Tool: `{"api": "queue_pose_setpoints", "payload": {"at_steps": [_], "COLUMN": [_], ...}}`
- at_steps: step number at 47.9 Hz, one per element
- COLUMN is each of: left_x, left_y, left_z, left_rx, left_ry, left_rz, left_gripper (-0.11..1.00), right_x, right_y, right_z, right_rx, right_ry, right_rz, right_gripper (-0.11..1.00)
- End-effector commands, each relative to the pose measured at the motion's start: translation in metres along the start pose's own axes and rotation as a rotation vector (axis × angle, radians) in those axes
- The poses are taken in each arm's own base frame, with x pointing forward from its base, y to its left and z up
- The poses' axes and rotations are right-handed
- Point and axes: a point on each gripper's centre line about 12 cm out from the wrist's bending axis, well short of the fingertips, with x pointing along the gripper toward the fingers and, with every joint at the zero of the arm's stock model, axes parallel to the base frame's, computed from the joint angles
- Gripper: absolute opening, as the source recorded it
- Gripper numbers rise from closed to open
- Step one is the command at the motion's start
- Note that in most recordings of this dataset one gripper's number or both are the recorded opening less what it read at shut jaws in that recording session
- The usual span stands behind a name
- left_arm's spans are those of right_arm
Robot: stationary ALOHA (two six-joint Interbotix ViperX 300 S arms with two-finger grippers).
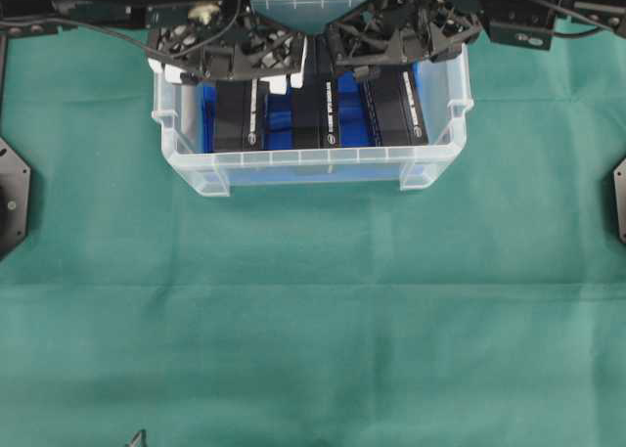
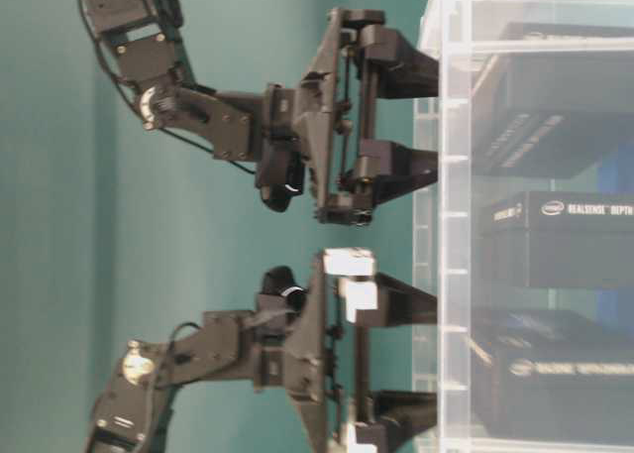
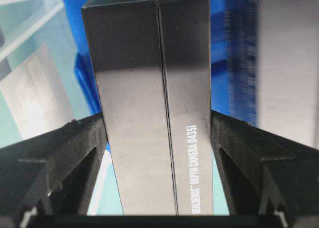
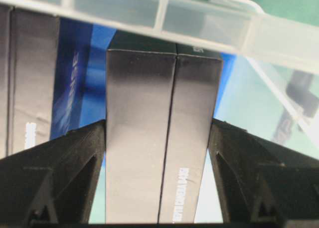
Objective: Take the box out of the case with both arms.
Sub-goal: 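Close the left gripper on the left box, right gripper on right box, then lift both held boxes straight up out of the case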
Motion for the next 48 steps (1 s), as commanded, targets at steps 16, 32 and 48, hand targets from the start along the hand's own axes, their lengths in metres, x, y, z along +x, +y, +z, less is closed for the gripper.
{"api": "queue_pose_setpoints", "payload": {"at_steps": [16,32,48], "left_x": [-0.089,-0.155,-0.207], "left_y": [-0.007,0.012,0.016], "left_z": [0.012,0.003,0.003], "left_rx": [-0.018,-0.022,-0.027], "left_ry": [-0.065,-0.074,-0.084], "left_rz": [-0.135,-0.162,-0.196], "left_gripper": [0.63,0.63,0.63], "right_x": [-0.101,-0.156,-0.194], "right_y": [0.002,-0.004,-0.005], "right_z": [0.015,0.017,0.018], "right_rx": [0.027,0.036,0.042], "right_ry": [-0.078,-0.118,-0.157], "right_rz": [0.109,0.117,0.154], "right_gripper": [0.66,0.66,0.66]}}
